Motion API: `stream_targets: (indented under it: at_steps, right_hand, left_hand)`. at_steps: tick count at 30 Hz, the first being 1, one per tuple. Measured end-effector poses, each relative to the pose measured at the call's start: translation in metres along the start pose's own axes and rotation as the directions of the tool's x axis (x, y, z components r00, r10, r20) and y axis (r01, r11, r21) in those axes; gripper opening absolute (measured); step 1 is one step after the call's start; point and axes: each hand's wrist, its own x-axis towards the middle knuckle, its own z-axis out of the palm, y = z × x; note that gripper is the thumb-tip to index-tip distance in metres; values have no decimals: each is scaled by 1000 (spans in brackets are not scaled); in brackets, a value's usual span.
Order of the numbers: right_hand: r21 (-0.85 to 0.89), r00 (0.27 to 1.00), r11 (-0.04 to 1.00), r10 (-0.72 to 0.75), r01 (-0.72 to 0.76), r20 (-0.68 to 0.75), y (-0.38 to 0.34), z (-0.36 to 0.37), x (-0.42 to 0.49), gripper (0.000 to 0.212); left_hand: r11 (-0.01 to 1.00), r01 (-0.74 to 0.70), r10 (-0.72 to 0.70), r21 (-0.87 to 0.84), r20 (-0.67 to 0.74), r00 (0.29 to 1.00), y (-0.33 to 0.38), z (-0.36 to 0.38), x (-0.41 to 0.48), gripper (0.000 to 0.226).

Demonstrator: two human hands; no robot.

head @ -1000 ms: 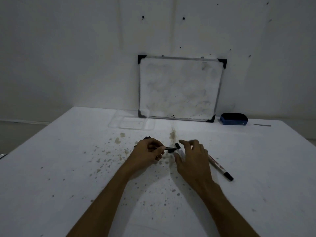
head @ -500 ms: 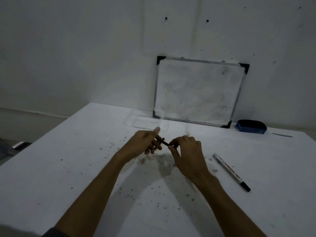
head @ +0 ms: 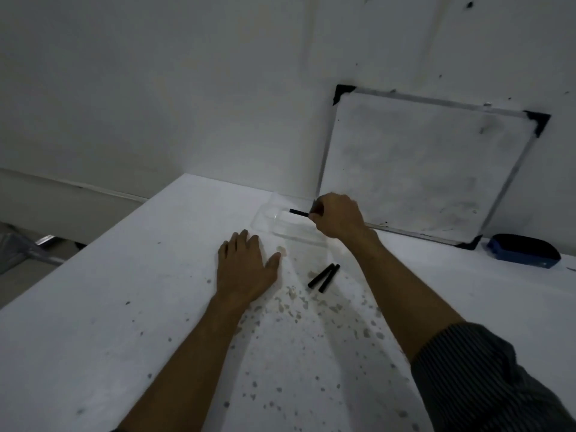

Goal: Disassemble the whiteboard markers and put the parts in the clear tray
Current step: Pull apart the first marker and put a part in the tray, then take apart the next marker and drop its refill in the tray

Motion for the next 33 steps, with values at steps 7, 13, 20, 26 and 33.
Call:
stream_targets:
  at_steps: [7,13,20,26,33]
  right_hand:
    - [-25,985,999,43,-40,169,-3,29,46,22]
    - [149,996,987,42,-53,78,6,6,36,25]
    - [269,998,963,-6,22,-61,47,-35,-73,23]
    - [215,991,970,127,-114,-46,94,-40,-171,21]
    - [120,923,927,369,-356,-113,111,-18,-240,53]
  left_hand:
    - [1000,-7,7,-12,-44,999,-1,7,3,78]
    - [999,-1,-1,-44,-49,999,3,0,0,75]
    - [946,-241,188,-216,-237,953,40,-19,-24,35]
    - [784,-464,467,-413,-101,878,101,-10,-61,26]
    - [751,-417,493,-512,14,870,118,30,-98,37]
